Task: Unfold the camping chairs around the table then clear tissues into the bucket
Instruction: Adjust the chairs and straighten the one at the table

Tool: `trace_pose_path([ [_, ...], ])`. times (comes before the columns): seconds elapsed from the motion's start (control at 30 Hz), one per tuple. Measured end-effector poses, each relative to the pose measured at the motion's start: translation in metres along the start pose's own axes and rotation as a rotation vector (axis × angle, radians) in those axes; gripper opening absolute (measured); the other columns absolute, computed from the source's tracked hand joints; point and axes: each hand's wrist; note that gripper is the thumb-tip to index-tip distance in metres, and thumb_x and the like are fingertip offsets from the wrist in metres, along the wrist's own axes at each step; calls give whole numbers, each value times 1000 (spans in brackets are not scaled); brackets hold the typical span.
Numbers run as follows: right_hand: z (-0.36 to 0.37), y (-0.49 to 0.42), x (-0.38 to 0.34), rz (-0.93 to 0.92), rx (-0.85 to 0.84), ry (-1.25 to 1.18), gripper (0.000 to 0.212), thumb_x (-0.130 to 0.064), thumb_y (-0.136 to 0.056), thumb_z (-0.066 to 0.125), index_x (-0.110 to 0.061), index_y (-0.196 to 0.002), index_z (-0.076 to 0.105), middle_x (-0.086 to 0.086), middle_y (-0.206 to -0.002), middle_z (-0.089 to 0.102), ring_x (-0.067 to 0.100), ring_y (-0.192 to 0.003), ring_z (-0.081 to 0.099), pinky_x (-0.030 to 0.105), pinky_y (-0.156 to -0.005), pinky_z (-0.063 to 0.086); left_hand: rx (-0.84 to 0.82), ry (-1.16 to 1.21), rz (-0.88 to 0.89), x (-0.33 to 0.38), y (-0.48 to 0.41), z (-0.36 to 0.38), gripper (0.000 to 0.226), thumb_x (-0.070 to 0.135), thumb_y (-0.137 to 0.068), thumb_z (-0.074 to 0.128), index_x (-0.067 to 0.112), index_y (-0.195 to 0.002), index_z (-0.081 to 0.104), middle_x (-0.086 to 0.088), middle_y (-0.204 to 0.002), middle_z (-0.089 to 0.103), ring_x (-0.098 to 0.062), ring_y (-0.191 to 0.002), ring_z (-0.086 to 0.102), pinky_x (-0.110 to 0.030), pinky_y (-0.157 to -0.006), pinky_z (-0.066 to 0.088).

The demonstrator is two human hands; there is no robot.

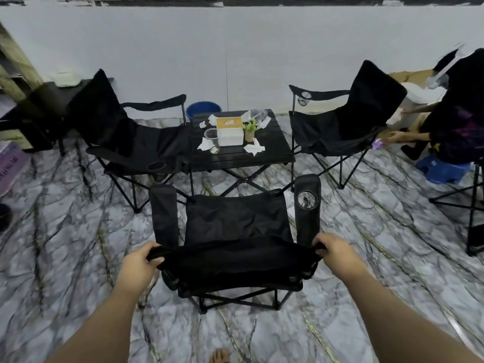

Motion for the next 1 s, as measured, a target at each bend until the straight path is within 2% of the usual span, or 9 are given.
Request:
trace_pose_path([
  [0.07,-4,-17,-4,82,22,-147,26,4,-85,56,-22,-82,58,0,-88,61,22,-83,58,34,-71,48,14,5,-1,8,-18,-1,14,-2,-89,56,12,-88,58,-4,-76,60,-13,-64,53,-24,-54,38],
  [0.17,-16,-40,-9,147,31,-400,17,2,-82,66,-14,-87,64,9,-91,66,23,-83,58,22,-66,44,-2,3,-14,13,-46,-5,13,2,-89,57,14,-92,58,-6,-83,59,-19,-70,51,-32,-61,36],
  [0.27,-20,-58,-13,181,73,-575,17,3,-80,68,-13,-85,65,13,-91,65,25,-85,58,28,-72,45,-19,20,-32,20,-69,-8,11,6,-90,58,14,-95,59,-8,-89,60,-24,-75,52,-34,-68,37],
  [0.37,-20,-75,-12,225,101,-710,22,6,-78,69,-16,-80,65,13,-88,62,27,-84,56,38,-77,46,-36,23,4,25,-83,-7,8,8,-91,57,15,-94,59,-2,-77,57,-15,-61,48,-32,-62,34],
  [0.47,-24,-91,-9,244,105,-747,25,5,-78,69,-20,-77,65,11,-84,63,28,-84,58,46,-84,48,-48,4,30,31,-95,-5,8,9,-90,58,16,-91,59,0,-75,57,-12,-59,47,-31,-58,33],
  [0.57,-29,-104,-9,253,127,-762,26,7,-79,67,-19,-77,64,8,-82,61,27,-85,57,43,-87,47,-62,29,33,41,-107,0,9,8,-90,59,16,-88,59,3,-81,60,-10,-71,53,-30,-67,37],
  [0.67,-34,-112,-8,258,125,-736,24,5,-80,67,-18,-78,63,7,-83,62,25,-84,57,38,-82,47,-70,41,26,48,-117,3,9,7,-91,57,16,-90,59,8,-82,59,-6,-75,53,-34,-72,37],
  [0.83,-38,-120,-10,242,126,-718,18,7,-79,67,-10,-85,63,4,-79,61,19,-77,56,24,-70,46,-56,51,2,48,-131,2,11,5,-89,59,17,-90,59,-6,-85,63,-21,-81,55,-32,-72,38],
  [1.0,-41,-120,-7,231,71,-626,19,4,-81,67,-14,-82,62,6,-84,61,21,-82,56,28,-71,44,-126,39,-6,47,-130,-1,12,3,-87,60,14,-83,59,-10,-87,66,-20,-82,58,-31,-66,41],
])
Point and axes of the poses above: each hand's wrist, its own y-axis away from the middle knuckle, its own z-axis out of the palm, x = y × z
